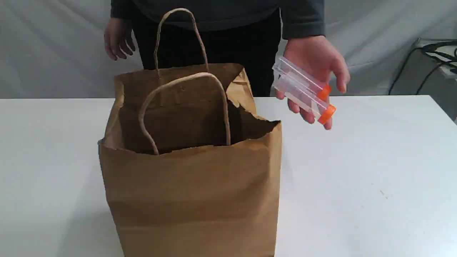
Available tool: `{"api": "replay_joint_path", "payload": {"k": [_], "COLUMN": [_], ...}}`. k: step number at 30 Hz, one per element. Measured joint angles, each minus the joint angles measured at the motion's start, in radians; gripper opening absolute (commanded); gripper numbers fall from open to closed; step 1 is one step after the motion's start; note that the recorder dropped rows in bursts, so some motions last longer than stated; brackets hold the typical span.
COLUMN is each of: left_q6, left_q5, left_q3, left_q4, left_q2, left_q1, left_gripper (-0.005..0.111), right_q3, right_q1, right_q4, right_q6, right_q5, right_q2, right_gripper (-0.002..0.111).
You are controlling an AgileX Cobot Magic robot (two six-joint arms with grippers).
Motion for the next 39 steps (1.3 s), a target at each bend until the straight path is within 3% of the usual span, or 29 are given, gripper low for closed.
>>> {"api": "replay_joint_path", "payload": {"k": [10, 20, 28, 33, 39], "left_q6": [-0.005, -0.003, -0.003, -0.003, 0.109], "left_q5": [-0.068, -0.08, -0.158, -0.133, 0.073], "left_q3": [0.0, 0.0, -0.003, -0.108, -0.339], "left_q4": [0.01, 0.052, 0.054, 0.066, 0.113], "left_q2": [0.0, 0.0, 0.0, 0.0, -0.002], "left_q1": [0.0, 0.0, 0.0, 0.0, 0.0], "left_gripper": [0.0, 0.0, 0.0, 0.0, 0.0], "right_q3": [0.0, 0.0, 0.0, 0.0, 0.0], "right_q1": [0.0, 0.0, 0.0, 0.0, 0.0], "right_q4": [-0.008, -0.256, -0.285, -0.288, -0.288], "right_q6": [-0.005, -0.011, -0.011, -0.011, -0.011], "right_q5": [0.0, -0.002, -0.002, -0.002, -0.002], "right_q2": [0.0, 0.0, 0.0, 0.0, 0.0], "right_gripper": [0.0, 0.0, 0.0, 0.0, 0.0]}}
